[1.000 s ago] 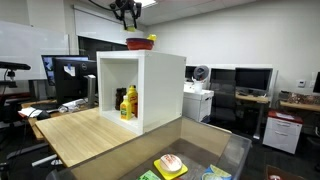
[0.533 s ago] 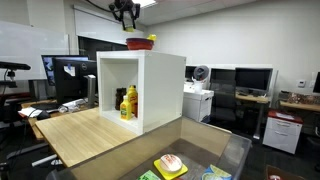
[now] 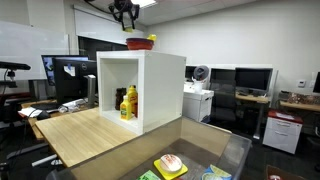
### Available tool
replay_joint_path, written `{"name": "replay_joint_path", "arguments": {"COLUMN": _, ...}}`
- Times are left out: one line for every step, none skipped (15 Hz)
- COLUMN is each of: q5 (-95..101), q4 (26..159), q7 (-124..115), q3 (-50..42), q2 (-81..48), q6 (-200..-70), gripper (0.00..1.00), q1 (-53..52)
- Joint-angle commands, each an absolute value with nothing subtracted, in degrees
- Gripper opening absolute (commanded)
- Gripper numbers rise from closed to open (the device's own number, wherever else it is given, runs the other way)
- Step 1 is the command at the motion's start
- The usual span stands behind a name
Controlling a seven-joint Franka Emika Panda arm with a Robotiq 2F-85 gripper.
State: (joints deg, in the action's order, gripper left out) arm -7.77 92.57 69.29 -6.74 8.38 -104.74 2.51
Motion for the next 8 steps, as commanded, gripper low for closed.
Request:
{"name": "replay_joint_path", "arguments": {"q5": -7.77, "q4": 92.26, "q7": 69.28, "q3": -6.81, "q2": 8.22, "q6": -104.53, "gripper": 0.47, "q1": 2.46}}
{"name": "replay_joint_path", "arguments": {"q5": -7.77, "q4": 92.25, "q7": 69.28, "q3": -6.80, "q2": 8.22, "q6": -104.53, "gripper": 0.47, "q1": 2.46}}
{"name": "replay_joint_path", "arguments": {"q5": -7.78, "q4": 92.25, "q7": 69.28, "q3": -6.80, "q2": 8.21, "q6": -104.53, "gripper": 0.47, "q1": 2.46}}
{"name": "replay_joint_path", "arguments": {"q5": -7.78, "q4": 92.25, "q7": 69.28, "q3": -6.80, "q2": 8.21, "q6": -104.53, "gripper": 0.47, "q1": 2.46}}
{"name": "replay_joint_path", "arguments": {"q5": -7.78, "q4": 92.25, "q7": 69.28, "q3": -6.80, "q2": 8.20, "q6": -104.53, "gripper": 0.47, "q1": 2.46}}
{"name": "replay_joint_path", "arguments": {"q5": -7.78, "q4": 92.25, "q7": 69.27, "q3": -6.80, "q2": 8.20, "q6": -104.53, "gripper": 0.47, "q1": 2.46}}
{"name": "replay_joint_path", "arguments": {"q5": -7.78, "q4": 92.25, "q7": 69.27, "q3": -6.80, "q2": 8.20, "q6": -104.53, "gripper": 0.22, "q1": 2.46}}
{"name": "replay_joint_path", "arguments": {"q5": -7.84, "q4": 92.09, "q7": 69.25, "q3": -6.77, "q2": 8.16, "q6": -104.34, "gripper": 0.22, "q1": 2.42}}
